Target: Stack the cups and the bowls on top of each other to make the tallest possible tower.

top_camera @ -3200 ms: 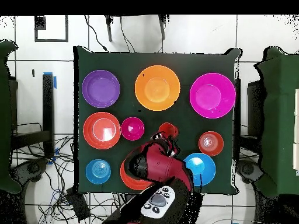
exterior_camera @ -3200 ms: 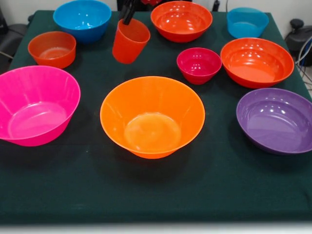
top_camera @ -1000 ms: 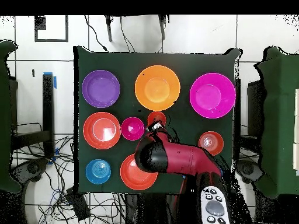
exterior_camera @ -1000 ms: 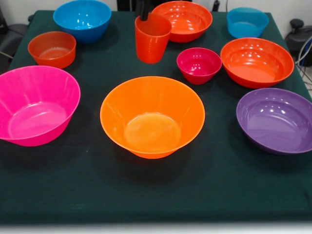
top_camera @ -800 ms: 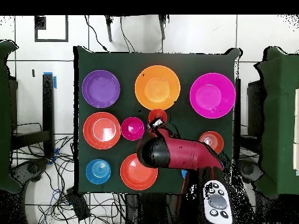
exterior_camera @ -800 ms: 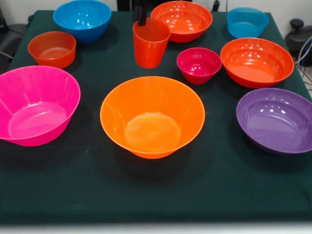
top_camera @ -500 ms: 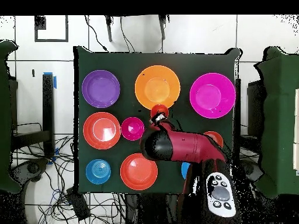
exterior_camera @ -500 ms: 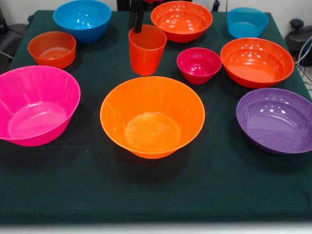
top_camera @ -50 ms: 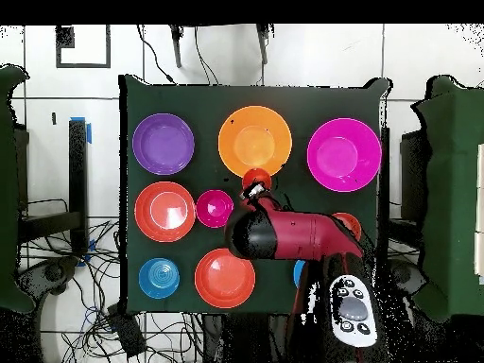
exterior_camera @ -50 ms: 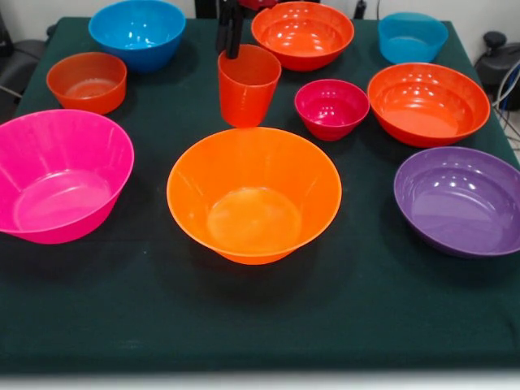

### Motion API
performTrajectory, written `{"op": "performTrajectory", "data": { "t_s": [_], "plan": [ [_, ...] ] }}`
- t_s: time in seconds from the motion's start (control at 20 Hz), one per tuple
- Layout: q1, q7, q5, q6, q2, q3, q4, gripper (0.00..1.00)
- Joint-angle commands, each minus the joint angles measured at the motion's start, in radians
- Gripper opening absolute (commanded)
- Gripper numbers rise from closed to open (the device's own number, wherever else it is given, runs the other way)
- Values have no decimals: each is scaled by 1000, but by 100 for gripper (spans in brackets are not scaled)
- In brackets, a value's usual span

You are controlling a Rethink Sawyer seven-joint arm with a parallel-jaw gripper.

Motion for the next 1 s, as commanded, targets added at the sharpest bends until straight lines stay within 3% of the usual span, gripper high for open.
{"op": "performTrajectory", "data": {
  "t_s": [0.05,0.5,0.8,1.0],
  "plan": [
    [29,-85,-88,35,60,80,-19,0],
    [16,-90,-104,27,124,87,-67,0],
    [12,-113,-101,65,97,93,-67,0],
    [4,-155,-117,95,100,104,-118,0]
  ]
}}
